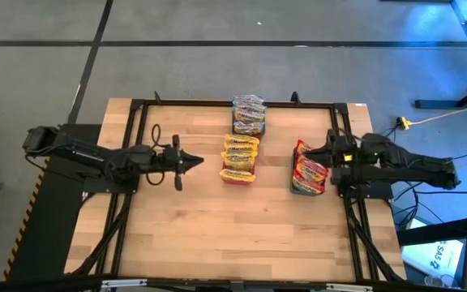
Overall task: Sort Maruchan noodles
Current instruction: Return to Home Position
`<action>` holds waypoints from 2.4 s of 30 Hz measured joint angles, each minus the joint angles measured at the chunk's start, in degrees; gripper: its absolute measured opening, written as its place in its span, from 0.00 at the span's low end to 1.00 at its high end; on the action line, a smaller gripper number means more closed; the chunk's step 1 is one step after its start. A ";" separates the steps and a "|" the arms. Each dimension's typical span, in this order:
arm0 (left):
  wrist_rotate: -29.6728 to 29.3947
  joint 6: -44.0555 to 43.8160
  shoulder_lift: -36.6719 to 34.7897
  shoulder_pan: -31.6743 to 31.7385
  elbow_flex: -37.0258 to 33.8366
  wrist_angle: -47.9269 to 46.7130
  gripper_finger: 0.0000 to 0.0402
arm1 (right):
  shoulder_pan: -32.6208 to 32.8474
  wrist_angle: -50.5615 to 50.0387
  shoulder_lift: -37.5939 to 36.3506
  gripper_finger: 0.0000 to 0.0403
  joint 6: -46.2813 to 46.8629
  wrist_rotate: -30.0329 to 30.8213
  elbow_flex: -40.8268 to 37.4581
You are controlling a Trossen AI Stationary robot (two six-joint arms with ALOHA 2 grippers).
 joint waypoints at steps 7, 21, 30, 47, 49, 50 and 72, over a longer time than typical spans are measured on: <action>-0.41 -1.34 -3.37 0.00 -3.51 0.51 0.04 | 0.00 4.71 -7.26 0.00 1.02 0.00 -4.92; -0.01 -7.35 -13.85 1.83 -12.19 2.74 0.04 | 0.00 12.37 -16.69 0.00 0.90 -0.59 -16.86; 0.26 -7.64 -27.21 2.43 -15.99 -3.70 0.04 | 0.00 13.36 -17.42 0.00 -0.41 -0.80 -18.33; -1.58 -7.15 -45.11 2.43 -15.99 -24.99 0.04 | -0.02 19.80 -17.35 0.00 3.19 -0.83 -24.68; -1.60 -6.83 -46.00 2.43 -15.99 -25.96 0.04 | -0.02 19.40 -17.31 0.00 2.69 -0.41 -24.69; -1.63 -6.17 -46.39 2.43 -15.99 -26.94 0.04 | -0.02 19.37 -17.40 0.00 2.51 0.07 -24.69; -6.01 -2.45 -48.46 2.47 -15.97 -29.25 0.04 | -0.02 16.90 -16.08 0.00 0.91 3.89 -24.62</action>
